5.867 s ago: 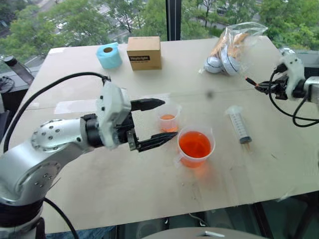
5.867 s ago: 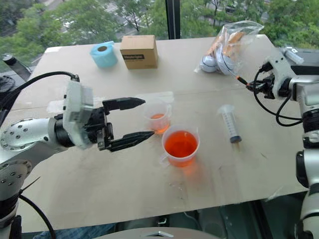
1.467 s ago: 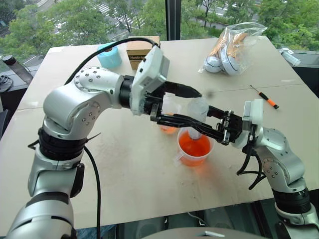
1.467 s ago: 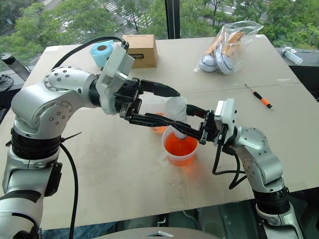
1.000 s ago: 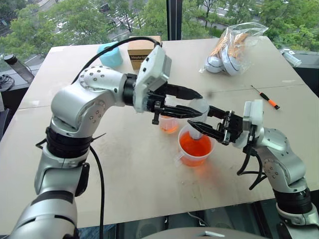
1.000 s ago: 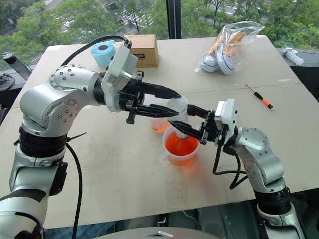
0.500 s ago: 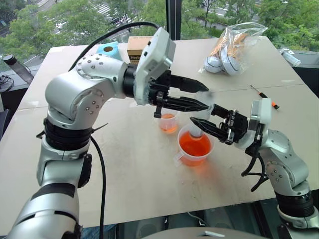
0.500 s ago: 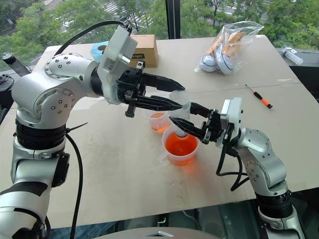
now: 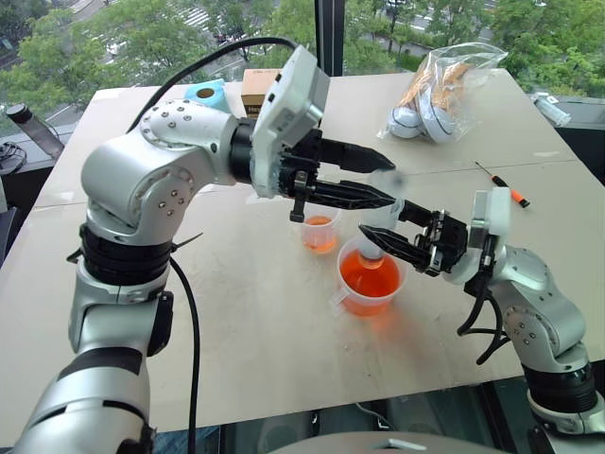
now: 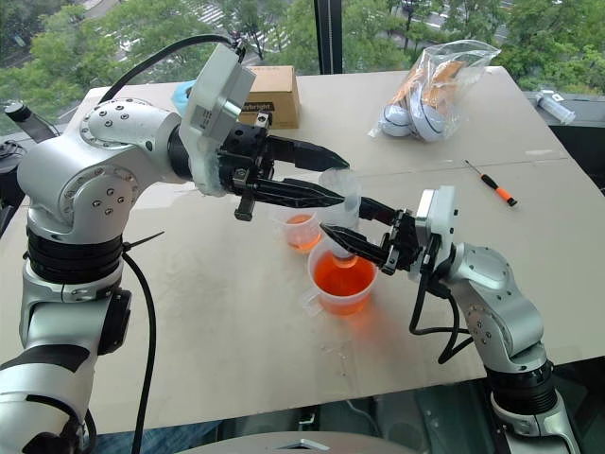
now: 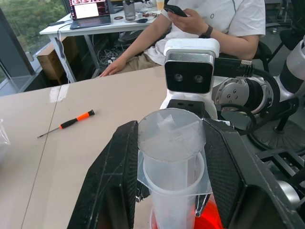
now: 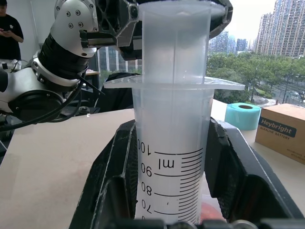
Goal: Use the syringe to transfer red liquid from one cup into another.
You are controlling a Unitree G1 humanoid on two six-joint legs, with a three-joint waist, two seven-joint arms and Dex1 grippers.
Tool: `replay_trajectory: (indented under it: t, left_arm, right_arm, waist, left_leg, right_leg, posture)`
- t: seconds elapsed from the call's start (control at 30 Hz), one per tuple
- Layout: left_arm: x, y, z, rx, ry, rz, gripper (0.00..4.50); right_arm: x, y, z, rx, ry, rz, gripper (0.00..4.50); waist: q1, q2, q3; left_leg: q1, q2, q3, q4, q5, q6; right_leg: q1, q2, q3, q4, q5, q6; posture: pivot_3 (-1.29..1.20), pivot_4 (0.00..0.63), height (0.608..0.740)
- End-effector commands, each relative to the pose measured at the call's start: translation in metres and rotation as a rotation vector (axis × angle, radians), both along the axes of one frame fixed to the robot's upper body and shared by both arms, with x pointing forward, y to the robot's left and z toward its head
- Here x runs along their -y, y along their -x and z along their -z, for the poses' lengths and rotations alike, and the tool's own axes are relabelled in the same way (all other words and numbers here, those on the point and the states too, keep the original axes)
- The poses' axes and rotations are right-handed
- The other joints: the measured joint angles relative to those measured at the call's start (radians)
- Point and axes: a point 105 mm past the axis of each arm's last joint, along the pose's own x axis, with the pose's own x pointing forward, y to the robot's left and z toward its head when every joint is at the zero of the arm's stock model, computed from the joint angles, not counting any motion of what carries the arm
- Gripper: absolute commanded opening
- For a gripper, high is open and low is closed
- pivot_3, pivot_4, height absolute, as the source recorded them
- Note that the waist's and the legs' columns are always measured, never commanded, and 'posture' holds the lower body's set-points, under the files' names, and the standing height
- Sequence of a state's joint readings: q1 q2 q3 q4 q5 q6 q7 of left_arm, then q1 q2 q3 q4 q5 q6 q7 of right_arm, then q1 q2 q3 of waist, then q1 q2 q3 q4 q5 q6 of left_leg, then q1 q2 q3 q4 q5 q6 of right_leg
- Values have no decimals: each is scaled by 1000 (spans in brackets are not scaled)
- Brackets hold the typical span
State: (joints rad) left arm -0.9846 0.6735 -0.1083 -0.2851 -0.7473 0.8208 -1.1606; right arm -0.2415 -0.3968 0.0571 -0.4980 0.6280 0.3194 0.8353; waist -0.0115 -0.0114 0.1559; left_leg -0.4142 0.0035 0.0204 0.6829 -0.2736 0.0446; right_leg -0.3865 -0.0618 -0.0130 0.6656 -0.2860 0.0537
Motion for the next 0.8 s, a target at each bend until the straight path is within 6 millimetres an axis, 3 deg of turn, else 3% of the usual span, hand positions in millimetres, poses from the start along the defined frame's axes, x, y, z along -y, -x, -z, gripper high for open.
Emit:
replay_trajectory:
  t: [0.03,0.17,0.37,0.67,0.8]
  left_arm:
    - [-4,5,-27,129,69,-13,1421]
    - [-6,5,-27,121,68,-11,1421]
    - [-8,5,-36,153,107,-3,4294]
    - [-26,-2,-62,163,187,-74,4294]
    - [-37,-10,-68,172,205,-138,4294]
  right_arm:
    - [-9,8,5,-13,26,-53,1439]
    - [-10,8,6,-13,24,-52,1439]
    - [-5,6,3,-10,19,-39,1439]
    - [1,7,-9,-7,1,-50,1439]
    - [7,6,-24,-9,-47,-58,1439]
  waist:
    - [0,0,0]
    - [0,0,0]
    - [0,0,0]
    - [-1,0,0]
    - [-2,0,0]
  left_leg:
    - [0,0,0,0,0,0]
    - [0,0,0,0,0,0]
    - [0,0,0,0,0,0]
    - [0,0,0,1,0,0]
    - [0,0,0,1,0,0]
  right_leg:
    - [0,0,0,0,0,0]
    - [0,0,0,0,0,0]
    - [0,0,0,0,0,0]
    - [0,0,0,1,0,0]
    - [0,0,0,1,0,0]
  posture:
    - [0,150,740]
    - [0,150,740]
    - [0,150,740]
    - [0,150,740]
    - [0,150,740]
